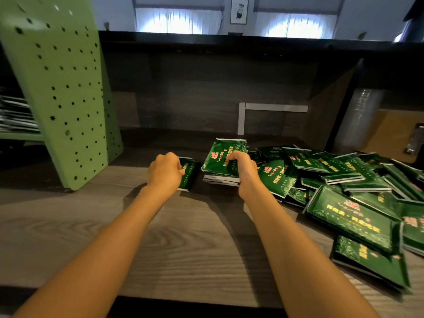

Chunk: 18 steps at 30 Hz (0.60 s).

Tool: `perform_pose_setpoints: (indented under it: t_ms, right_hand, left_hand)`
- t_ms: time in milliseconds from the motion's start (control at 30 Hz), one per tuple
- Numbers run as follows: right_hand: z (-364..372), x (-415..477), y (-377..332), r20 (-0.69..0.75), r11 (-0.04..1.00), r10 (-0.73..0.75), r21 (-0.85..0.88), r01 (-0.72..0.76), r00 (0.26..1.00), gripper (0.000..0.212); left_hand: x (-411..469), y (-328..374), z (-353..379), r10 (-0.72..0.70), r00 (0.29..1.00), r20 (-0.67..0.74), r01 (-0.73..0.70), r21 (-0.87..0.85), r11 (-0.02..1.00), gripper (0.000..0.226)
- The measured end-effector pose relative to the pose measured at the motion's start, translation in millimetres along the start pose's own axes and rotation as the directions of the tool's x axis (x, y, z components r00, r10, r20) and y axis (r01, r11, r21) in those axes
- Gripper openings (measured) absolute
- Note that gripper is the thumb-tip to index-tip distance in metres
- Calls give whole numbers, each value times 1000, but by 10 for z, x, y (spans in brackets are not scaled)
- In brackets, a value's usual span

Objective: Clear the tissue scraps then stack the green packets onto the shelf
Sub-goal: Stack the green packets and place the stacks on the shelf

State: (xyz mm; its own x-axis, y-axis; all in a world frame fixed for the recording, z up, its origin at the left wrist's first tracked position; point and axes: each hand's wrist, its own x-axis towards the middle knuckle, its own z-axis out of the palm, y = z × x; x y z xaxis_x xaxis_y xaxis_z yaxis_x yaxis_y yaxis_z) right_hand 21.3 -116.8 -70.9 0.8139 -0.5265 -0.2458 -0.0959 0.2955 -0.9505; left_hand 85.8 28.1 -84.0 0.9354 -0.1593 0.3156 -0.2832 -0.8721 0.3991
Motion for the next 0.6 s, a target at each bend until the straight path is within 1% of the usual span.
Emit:
perform_pose_setpoints:
  t_ms: [33, 100, 200, 267, 300, 367, 433, 500, 533, 600]
  right_hand:
    - [9, -18, 2, 2, 1000, -2, -6, 2, 1000, 67]
    - [26, -60, 9, 4, 1000, -1, -18, 1, 1000, 68]
    - [42, -80, 16, 6, 999, -9, -32, 9, 1000, 69]
    - [45, -80, 16, 11, 999, -14, -32, 15, 1000, 68]
    - [49, -76, 16, 13, 999, -18, -33, 18, 1000, 68]
    - [54, -70, 16, 14, 999, -23, -37, 24, 1000, 68]
    - [50, -56, 16, 15, 999, -32, -37, 33, 999, 67]
    - [41, -45, 24, 14, 999, -40, -35, 41, 999, 66]
    - [39, -44, 31, 14, 998, -43, -37, 44, 999, 66]
    - [40, -50, 37, 14, 998, -44, -45, 45, 999, 67]
  left_hand:
    - [-14, -12, -8, -48, 999, 25, 49, -51, 997, 17]
    - [-52, -5, 8, -118, 990, 78, 124, -81, 989, 27]
    - [-71, 43, 28, -231, 963, 137, 245, -94, 965, 55]
    - [-33, 36, 11, -248, 944, 219, 280, -130, 951, 76]
    - [-17, 27, -8, -233, 940, 251, 275, -149, 950, 82]
    - [-18, -8, -47, -210, 940, 269, 267, -197, 943, 86]
    - [-29, -53, -106, -229, 943, 242, 287, -240, 927, 82]
    - [-19, -108, -155, -273, 937, 219, 335, -330, 883, 70]
    - [-8, -138, -165, -292, 930, 223, 360, -400, 843, 60]
    - [-1, -179, -158, -313, 920, 235, 390, -499, 774, 31]
